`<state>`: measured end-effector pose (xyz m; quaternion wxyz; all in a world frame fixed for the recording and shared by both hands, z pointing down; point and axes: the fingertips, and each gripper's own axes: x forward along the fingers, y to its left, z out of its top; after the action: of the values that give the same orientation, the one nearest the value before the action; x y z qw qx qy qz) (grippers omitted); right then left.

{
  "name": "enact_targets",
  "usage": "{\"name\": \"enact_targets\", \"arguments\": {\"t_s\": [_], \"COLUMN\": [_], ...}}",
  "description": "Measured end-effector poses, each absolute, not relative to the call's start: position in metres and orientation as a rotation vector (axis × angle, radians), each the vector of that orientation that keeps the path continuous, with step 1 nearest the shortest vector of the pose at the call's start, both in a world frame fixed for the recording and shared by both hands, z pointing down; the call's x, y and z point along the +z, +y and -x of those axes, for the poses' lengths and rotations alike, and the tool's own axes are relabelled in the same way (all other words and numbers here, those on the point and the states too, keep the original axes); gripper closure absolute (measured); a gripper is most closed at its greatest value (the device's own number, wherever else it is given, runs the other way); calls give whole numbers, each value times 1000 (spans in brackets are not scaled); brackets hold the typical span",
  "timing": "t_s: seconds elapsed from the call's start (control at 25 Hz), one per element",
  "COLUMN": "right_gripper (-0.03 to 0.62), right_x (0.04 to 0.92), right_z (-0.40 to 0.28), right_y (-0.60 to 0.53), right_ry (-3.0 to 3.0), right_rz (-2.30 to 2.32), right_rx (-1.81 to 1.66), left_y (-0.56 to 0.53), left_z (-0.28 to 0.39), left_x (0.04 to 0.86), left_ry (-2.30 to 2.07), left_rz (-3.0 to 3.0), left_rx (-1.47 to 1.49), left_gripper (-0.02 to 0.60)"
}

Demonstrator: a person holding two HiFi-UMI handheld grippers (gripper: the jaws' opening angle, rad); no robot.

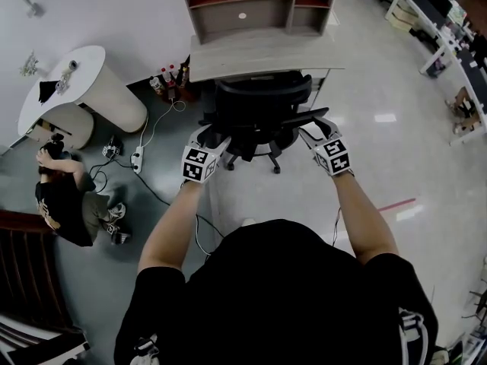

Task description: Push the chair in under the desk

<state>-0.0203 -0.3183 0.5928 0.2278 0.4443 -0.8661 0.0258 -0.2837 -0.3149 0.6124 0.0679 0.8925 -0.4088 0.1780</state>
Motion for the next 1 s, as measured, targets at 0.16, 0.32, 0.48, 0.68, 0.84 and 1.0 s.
{"name": "enact_targets", "arguments": {"t_s": [0.16,0.32,0.48,0.68,0.84,1.0], "right_gripper": [396,427,461,500,534,545], "right_x": [582,574,575,579,582,582], "right_z": [16,10,7,0,-6,-7], "right_y": [-310,-304,-297,-289,-284,-280], "right_ry": [-2411,-2431,-2433,-2416,-2402,-2397], "right_rz": [-1277,-1340,-1376,-1426,-1455,-1464], "right_rx": [91,125,147,165,183,183], "left_y": [-294,-282,-276,-270,-266,-264], "left_z": [277,273,272,272,274,276], "left_x": [602,599,599,604,609,610], "left_ry": [-1235,-1237,-1244,-1234,-1221,-1213], "left_rz": [-2751,-2748,-2738,-2728,-2717,-2707], "left_rx": [494,439,404,409,412,391], "left_gripper": [313,325,350,375,427,455]}}
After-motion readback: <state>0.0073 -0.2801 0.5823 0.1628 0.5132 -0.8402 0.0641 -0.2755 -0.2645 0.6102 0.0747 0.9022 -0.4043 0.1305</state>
